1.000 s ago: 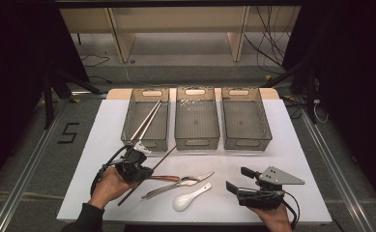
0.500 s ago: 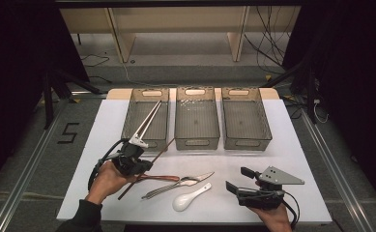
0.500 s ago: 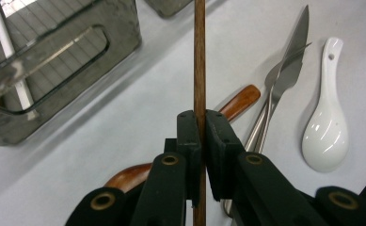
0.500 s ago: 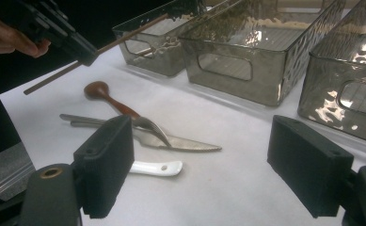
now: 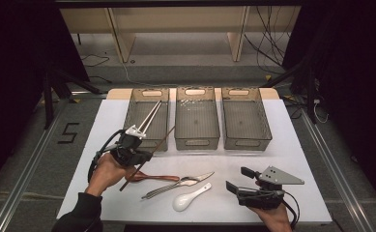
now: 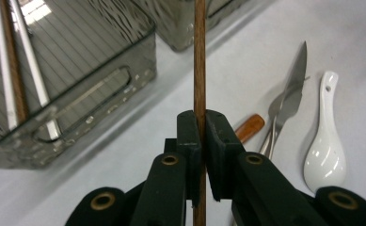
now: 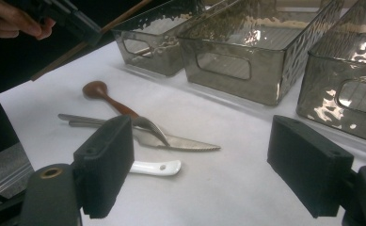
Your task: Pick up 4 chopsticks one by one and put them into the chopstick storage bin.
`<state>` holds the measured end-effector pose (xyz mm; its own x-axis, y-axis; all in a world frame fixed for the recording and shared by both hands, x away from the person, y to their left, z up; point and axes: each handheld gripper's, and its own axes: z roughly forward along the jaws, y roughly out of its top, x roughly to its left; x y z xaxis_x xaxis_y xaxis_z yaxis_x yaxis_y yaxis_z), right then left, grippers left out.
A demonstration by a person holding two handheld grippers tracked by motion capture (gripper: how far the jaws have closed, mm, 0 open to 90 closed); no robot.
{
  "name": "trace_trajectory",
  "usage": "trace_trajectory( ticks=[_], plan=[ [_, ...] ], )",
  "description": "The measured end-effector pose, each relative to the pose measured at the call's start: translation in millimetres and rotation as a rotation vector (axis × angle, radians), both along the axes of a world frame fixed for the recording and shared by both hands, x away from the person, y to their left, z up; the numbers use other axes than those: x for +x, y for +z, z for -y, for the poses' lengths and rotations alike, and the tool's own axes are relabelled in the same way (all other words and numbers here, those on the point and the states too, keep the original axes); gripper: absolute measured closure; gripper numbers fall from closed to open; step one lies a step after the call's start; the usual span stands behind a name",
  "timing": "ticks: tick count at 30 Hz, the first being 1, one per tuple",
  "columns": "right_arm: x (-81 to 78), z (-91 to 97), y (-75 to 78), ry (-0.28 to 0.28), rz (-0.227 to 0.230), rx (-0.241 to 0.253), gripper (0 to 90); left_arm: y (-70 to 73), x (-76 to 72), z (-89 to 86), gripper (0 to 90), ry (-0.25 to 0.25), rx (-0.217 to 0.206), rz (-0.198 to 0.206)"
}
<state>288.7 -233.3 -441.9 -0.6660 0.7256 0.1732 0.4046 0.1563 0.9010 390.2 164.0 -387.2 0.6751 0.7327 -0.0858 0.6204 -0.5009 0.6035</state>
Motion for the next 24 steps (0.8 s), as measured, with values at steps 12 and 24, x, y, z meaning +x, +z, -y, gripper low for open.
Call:
trace_trajectory(
  ticks=[12, 24],
  plan=[
    [0.0, 0.6, 0.2, -0.001, 0.0, 0.003, 23.7, 12.0, 29.4, -1.8, 84.7, 0.038, -0.036, 0.043],
    [0.1, 0.4, 0.0, 0.0, -0.003, 0.004, 23.7, 27.1, 58.9, -2.7, 84.7, 0.072, -0.037, 0.096]
  ],
)
